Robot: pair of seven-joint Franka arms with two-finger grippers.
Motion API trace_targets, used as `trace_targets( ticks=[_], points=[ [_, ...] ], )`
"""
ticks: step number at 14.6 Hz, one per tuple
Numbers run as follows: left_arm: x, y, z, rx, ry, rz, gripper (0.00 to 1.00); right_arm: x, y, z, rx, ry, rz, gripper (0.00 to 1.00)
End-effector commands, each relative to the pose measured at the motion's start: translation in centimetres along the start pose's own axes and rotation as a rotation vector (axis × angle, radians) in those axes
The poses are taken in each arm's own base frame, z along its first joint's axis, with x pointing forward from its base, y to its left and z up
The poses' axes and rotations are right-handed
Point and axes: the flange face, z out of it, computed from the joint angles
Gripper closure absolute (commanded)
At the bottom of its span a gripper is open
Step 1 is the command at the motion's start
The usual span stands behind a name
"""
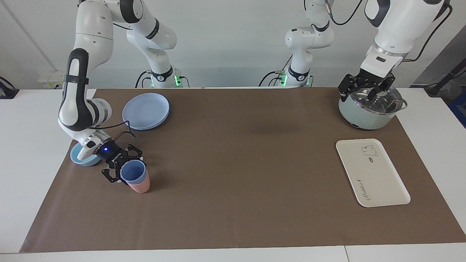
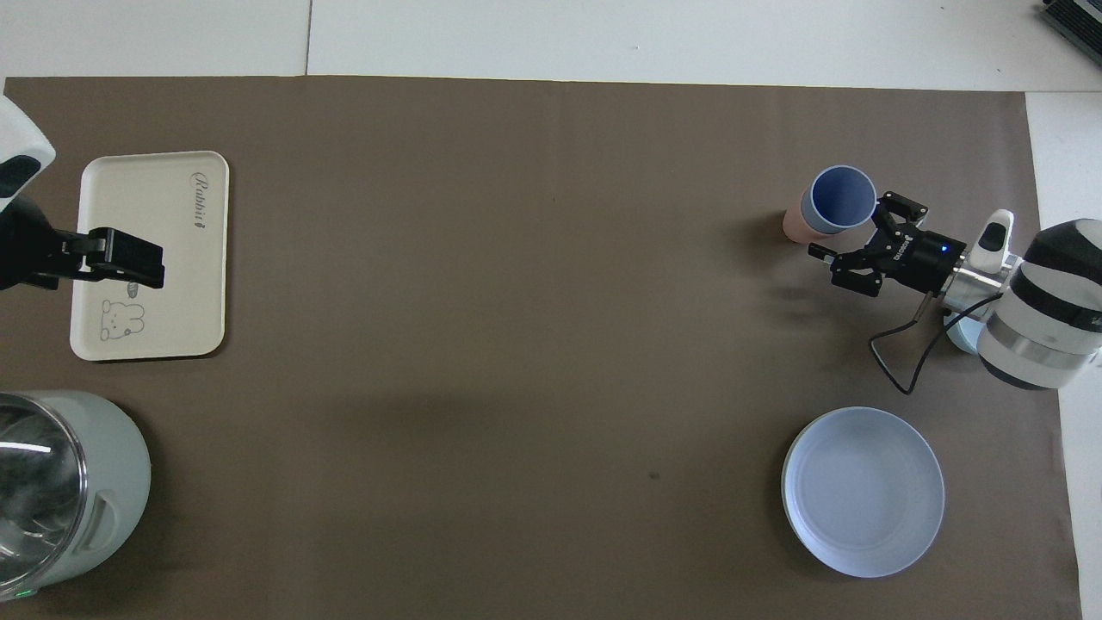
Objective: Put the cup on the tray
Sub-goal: 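Close the right gripper on the rim of the pink cup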
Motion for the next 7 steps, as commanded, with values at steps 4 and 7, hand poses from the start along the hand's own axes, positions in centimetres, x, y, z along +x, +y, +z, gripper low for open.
trace_targets(
  ticks=[4, 7],
  points=[
    [-0.8, 0.7, -0.3, 0.008, 0.007, 0.006, 0.00, 0.7, 1.1, 0.4, -0.039, 0.012, -0.032, 0.00],
    [-1.0, 0.8, 0.0, 0.009, -0.004, 0.008, 0.00, 1.1, 0.7, 1.4, -0.037, 0.008, -0.037, 0.00]
  ],
)
